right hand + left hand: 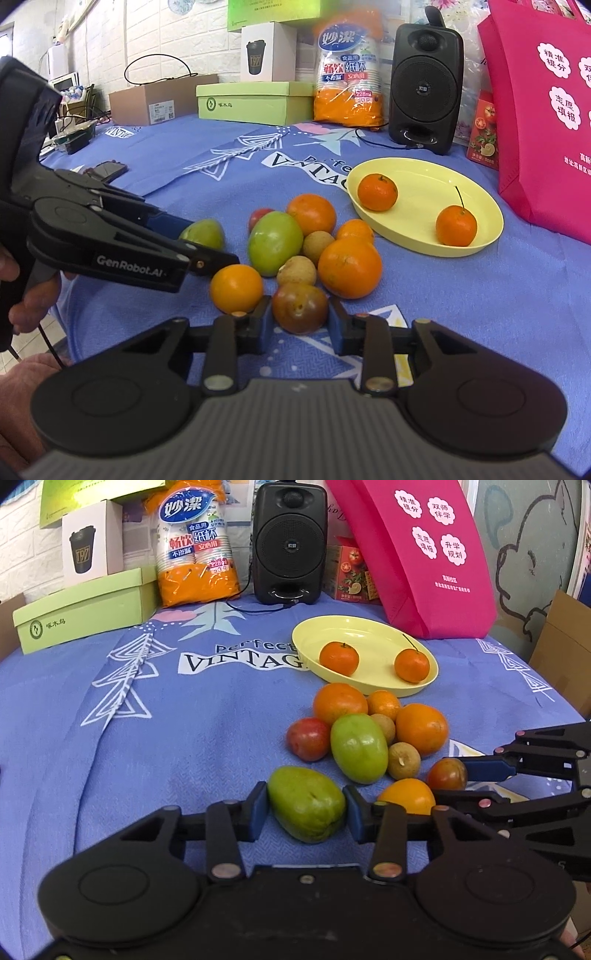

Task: Organize fruits
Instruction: 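Grasp a green guava with left gripper while right gripper grasps a brown fruit, then carry the green guava and brown fruit onto the plate and release both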

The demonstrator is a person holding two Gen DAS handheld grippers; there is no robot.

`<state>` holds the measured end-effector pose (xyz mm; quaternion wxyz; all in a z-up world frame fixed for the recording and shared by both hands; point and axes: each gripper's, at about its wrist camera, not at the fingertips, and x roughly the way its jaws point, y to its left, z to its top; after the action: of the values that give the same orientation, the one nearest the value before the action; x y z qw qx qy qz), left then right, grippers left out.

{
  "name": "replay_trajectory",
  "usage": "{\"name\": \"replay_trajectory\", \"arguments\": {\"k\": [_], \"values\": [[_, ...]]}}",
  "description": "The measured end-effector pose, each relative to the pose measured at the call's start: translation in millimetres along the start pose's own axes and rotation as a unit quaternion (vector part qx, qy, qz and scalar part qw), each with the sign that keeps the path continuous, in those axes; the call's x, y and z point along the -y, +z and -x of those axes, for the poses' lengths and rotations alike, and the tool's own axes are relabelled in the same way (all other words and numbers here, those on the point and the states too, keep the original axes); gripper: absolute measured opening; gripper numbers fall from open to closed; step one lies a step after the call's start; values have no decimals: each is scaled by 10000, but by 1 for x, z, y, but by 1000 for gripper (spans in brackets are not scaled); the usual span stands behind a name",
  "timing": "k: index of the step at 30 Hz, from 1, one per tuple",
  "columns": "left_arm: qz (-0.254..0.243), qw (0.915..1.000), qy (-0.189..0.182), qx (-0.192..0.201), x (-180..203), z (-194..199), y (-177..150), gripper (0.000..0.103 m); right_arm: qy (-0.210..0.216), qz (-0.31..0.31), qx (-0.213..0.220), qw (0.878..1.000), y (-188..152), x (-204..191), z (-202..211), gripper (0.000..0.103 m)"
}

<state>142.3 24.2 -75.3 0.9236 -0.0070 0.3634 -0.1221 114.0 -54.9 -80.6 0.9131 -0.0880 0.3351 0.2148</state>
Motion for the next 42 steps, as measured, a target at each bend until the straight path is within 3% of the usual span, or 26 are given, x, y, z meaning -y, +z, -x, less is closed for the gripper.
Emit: {"name": "replay_trajectory", "arguments": {"k": [19,25,34,42], "values": [[-68,9996,9,271,5,41,9,42,-244,-10,254,9994,-2,11,39,30],[9,9995,-156,291,2,39,20,42,-344,-42,350,9988,4,18,46,30],[-229,9979,-408,447,9,-1,81,42,-483,-23,441,9979,29,42,29,30],[-529,9973,-390,330,19,-72,142,42,-448,137,381,9982,64,62,-16,30]]}}
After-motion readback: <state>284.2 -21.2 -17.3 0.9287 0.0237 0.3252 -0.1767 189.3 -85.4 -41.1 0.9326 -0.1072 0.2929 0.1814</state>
